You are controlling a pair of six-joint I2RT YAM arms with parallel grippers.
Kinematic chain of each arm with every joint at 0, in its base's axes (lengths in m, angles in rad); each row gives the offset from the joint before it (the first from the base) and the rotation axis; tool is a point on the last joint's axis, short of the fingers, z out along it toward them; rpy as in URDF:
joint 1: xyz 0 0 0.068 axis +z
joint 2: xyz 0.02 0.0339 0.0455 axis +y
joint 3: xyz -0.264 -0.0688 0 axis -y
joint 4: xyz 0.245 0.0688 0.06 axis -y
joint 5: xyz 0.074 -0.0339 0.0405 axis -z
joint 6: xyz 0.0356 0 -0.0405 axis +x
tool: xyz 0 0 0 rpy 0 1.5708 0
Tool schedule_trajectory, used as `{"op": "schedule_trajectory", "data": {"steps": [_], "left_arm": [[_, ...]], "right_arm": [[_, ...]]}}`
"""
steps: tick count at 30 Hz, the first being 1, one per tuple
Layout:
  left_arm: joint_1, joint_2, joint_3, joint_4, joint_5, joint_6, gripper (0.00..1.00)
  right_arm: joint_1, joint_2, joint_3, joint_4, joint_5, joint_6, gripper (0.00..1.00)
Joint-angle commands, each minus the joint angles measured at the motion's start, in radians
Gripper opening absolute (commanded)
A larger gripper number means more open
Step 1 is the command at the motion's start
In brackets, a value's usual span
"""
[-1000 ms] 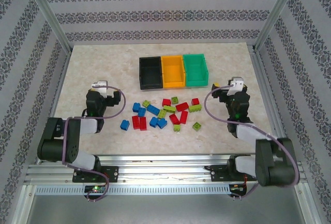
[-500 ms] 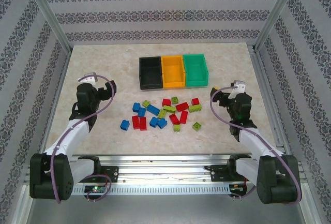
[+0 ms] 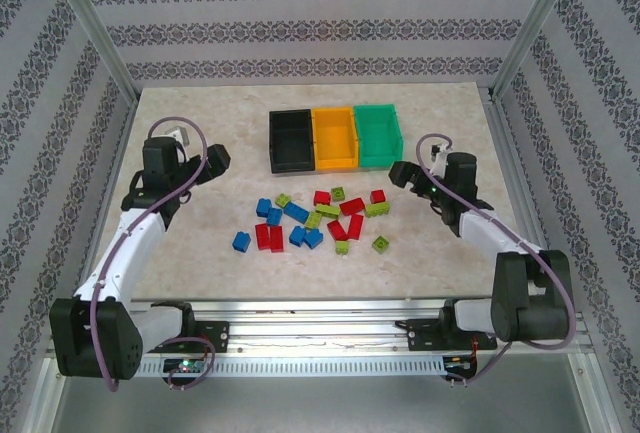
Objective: Sort the legos into containers by color
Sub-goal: Pick up the lego from the middle-right of the table.
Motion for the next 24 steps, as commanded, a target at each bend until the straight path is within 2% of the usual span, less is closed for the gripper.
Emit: {"op": "schedule_trajectory", "data": {"steps": [1, 6, 10, 13, 20, 24], "left_arm": [[0.018, 0.043, 0.066, -0.126, 0.058, -0.020, 1.00], [0.018, 0.126, 0.145, -0.167, 0.074, 0.035, 1.00], [0.018, 0.161, 0.127, -0.075, 0.080, 0.029, 1.00], [0.018, 0.203, 0.117, -0.020, 0.109, -0.005, 1.00], [0.019, 0.322, 0.194, -0.046, 0.279, 0.030, 1.00], [0.019, 0.362, 0.233, -0.085, 0.312, 0.043, 1.00]], "right_arm": [[0.049, 0.036, 0.056, -0.174, -0.059, 0.008, 0.94], [0.135, 0.066, 0.133, -0.385, 0.066, -0.106, 0.92], [0.229, 0.140, 0.255, -0.544, 0.223, -0.197, 0.92], [0.262, 0.201, 0.333, -0.614, 0.307, -0.228, 0.92], [0.287, 0.335, 0.456, -0.693, 0.275, -0.246, 0.69], [0.325, 0.407, 0.521, -0.764, 0.321, -0.281, 0.67]]}}
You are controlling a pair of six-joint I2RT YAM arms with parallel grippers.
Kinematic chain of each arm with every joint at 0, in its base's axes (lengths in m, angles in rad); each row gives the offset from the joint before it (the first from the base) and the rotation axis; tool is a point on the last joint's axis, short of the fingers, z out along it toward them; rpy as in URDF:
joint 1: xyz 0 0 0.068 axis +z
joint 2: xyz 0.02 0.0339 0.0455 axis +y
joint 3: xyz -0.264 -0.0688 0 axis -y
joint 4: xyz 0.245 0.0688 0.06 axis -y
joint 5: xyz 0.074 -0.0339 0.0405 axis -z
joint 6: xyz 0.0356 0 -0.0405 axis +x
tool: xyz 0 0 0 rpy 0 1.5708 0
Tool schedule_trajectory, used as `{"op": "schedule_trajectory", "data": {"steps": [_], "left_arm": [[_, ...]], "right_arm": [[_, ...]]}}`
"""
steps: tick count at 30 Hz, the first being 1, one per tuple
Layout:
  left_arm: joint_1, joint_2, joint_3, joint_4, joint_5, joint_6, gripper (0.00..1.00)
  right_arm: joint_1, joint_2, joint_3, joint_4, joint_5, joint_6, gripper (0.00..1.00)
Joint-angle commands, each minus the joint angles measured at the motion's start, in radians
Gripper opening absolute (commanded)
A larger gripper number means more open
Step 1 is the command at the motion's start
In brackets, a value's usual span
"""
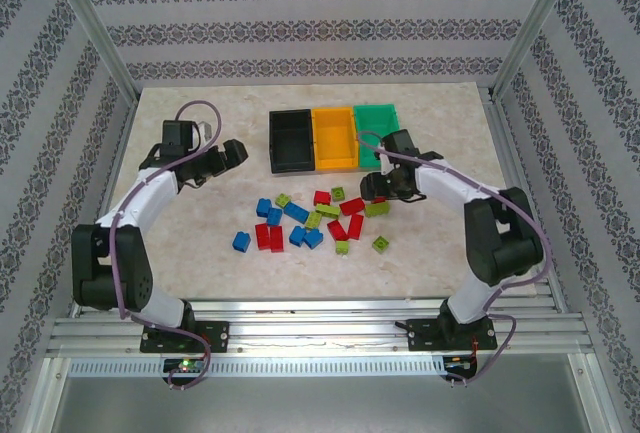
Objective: Sort the legos into containers by color
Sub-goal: Pick up the lego from the middle-right of the table, then place the lego in the container.
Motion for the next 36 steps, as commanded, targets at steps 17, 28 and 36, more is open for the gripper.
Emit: {"op": "schedule_trajectory", "data": {"steps": [17, 28, 36], "left_arm": [[0.012, 0.075, 0.084, -0.007, 0.084, 0.020, 1.00], [0.009, 0.152, 0.154, -0.095, 0.149, 0.021, 1.00], [-0.015, 0.166, 0.174, -0.144, 0.141, 0.056, 1.00]], "right_arm": [[-0.029, 0.057, 0.170, -0.102, -0.056, -0.031, 0.23], [-0.232, 0.186, 0.438, 0.099, -0.277, 0.223, 0.25], [-0.228, 0.314, 0.568, 0.083, -0.280, 0.229, 0.54]]}}
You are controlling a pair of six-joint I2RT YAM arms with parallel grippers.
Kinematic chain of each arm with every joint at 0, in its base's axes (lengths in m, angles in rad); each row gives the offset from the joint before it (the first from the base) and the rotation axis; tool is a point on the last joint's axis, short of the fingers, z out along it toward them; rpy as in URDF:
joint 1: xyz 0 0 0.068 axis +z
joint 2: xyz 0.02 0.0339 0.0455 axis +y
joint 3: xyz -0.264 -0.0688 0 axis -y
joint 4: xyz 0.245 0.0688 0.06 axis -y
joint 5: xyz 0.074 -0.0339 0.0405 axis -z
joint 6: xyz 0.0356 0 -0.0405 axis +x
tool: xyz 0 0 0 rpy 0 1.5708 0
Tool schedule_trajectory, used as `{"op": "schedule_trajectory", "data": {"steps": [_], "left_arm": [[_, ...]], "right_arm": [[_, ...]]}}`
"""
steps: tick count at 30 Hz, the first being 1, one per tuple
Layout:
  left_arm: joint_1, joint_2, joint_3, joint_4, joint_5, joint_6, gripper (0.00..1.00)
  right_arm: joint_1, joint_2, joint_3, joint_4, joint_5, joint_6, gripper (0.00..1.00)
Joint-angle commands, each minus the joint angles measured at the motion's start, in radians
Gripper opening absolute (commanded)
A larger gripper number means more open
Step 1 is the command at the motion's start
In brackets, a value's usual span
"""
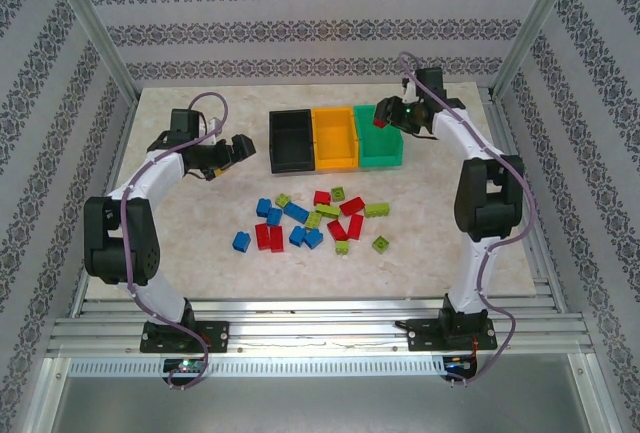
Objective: Sort the legos into containers by color
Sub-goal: Place the lego in the container, then pick up the lego from the center of the table.
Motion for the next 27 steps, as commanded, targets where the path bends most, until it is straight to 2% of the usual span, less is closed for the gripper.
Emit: {"op": "schedule_trajectory", "data": {"steps": [1, 9, 14, 18, 23, 27], "left_arm": [[-0.014, 0.004, 0.037, -0.058, 0.013, 0.036, 1.00], [-0.016, 0.009, 0.049, -0.066, 0.007, 0.034, 1.00], [-0.016, 0.010, 0.056, -0.076, 0.002, 0.038, 1.00], [-0.015, -0.006, 0.054, -0.077, -0.005, 0.041, 1.00], [-0.016, -0.008, 0.060, -0.084, -0.009, 0.052, 1.00], [-0.016, -0.011, 0.062, -0.087, -0.006, 0.048, 1.00]], "right_arm": [[0.014, -0.026, -0.037, 0.007, -0.030, 0.005, 0.54], [0.103, -0.238, -0.329, 0.047, -0.093, -0.124, 0.54], [0.266, -0.313, -0.459, -0.065, 0.034, -0.259, 0.54], [0.362, -0.347, -0.549, -0.108, 0.115, -0.284, 0.54], [0.401, -0.344, -0.604, -0.110, 0.205, -0.298, 0.55], [0.409, -0.343, -0.590, -0.130, 0.235, -0.312, 0.65]]}}
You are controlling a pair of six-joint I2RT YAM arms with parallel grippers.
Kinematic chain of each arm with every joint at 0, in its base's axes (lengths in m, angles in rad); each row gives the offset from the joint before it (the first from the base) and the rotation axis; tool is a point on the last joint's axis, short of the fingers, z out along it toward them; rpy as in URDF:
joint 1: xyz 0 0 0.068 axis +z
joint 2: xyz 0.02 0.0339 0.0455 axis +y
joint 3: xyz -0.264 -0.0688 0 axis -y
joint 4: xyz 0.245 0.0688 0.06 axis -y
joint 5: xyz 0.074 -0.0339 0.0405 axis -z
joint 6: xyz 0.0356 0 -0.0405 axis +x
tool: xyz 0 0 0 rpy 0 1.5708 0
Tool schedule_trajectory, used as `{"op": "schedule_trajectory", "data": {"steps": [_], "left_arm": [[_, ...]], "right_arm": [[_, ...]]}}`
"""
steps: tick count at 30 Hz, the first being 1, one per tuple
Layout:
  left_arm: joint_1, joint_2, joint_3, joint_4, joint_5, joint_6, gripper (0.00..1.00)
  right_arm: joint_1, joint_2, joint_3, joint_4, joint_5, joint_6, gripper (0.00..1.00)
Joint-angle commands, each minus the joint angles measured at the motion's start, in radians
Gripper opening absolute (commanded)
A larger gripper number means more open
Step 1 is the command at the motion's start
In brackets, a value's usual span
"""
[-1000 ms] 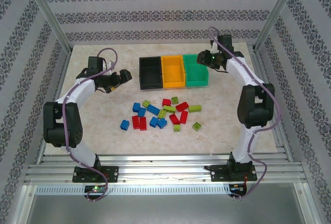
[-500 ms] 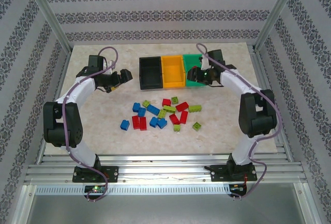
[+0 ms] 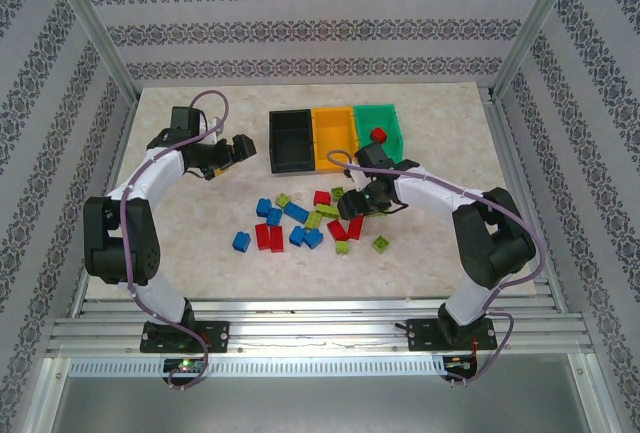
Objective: Sort the legos into containers by color
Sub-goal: Pick up the lego from the center of the table.
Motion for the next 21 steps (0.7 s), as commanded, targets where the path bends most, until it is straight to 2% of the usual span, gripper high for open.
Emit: {"op": "schedule_trajectory", "data": {"steps": [1, 5, 7, 14, 16, 21], "left_arm": [[-0.009, -0.015, 0.032, -0.034, -0.004, 0.023, 1.00], [-0.009, -0.025, 0.032, -0.035, -0.015, 0.031, 1.00], [-0.009, -0.024, 0.036, -0.043, -0.020, 0.035, 1.00], [-0.009, -0.024, 0.038, -0.046, -0.020, 0.039, 1.00], [-0.009, -0.022, 0.040, -0.046, -0.021, 0.040, 1.00], [-0.009, -0.017, 0.040, -0.047, -0.020, 0.039, 1.00]], "right_arm": [[0.008, -0.015, 0.018, -0.034, 0.093, -0.039, 0.68], [0.009, -0.002, 0.055, -0.072, 0.167, -0.076, 0.75], [0.012, 0.018, 0.078, -0.095, 0.181, -0.091, 0.75], [0.027, 0.074, 0.122, -0.105, 0.157, -0.105, 0.78], [0.037, 0.091, 0.129, -0.111, 0.173, -0.108, 0.84], [0.060, 0.121, 0.145, -0.123, 0.171, -0.115, 0.85]]}}
